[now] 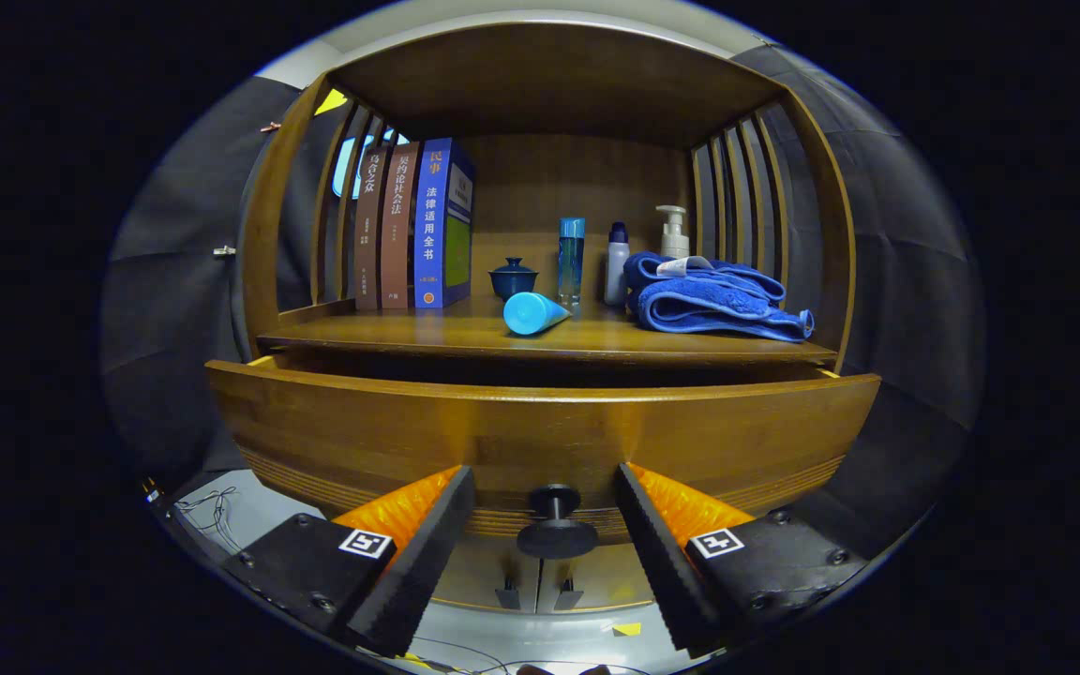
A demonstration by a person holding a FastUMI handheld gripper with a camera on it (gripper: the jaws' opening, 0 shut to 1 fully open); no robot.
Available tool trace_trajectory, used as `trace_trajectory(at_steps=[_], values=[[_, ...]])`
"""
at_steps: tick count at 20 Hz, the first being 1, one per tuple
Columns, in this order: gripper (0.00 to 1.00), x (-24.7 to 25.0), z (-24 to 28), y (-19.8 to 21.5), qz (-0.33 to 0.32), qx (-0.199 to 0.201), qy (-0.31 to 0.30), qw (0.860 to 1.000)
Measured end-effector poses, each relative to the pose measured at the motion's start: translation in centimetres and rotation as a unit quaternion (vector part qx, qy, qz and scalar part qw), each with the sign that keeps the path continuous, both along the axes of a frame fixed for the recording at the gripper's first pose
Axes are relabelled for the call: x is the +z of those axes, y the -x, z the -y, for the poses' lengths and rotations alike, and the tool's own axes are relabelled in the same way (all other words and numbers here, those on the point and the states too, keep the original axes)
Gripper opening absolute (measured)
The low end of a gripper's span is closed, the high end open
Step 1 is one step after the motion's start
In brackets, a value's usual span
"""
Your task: Pull open the drawer, take out the items inside it, and place them on the countertop above the cabinet.
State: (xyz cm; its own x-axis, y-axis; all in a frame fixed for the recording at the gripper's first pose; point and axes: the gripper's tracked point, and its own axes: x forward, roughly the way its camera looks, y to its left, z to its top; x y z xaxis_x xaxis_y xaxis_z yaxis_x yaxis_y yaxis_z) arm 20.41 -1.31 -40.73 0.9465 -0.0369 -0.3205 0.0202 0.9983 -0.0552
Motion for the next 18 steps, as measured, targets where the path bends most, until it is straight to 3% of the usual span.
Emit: trace_trajectory(at_steps=[9,18], values=[[1.0,-0.7,-0.1,-3.8,-0.006,-0.007,-0.002,1.0],[1.0,-0.1,0.2,-3.2,-0.015,0.002,0.013,1.0]])
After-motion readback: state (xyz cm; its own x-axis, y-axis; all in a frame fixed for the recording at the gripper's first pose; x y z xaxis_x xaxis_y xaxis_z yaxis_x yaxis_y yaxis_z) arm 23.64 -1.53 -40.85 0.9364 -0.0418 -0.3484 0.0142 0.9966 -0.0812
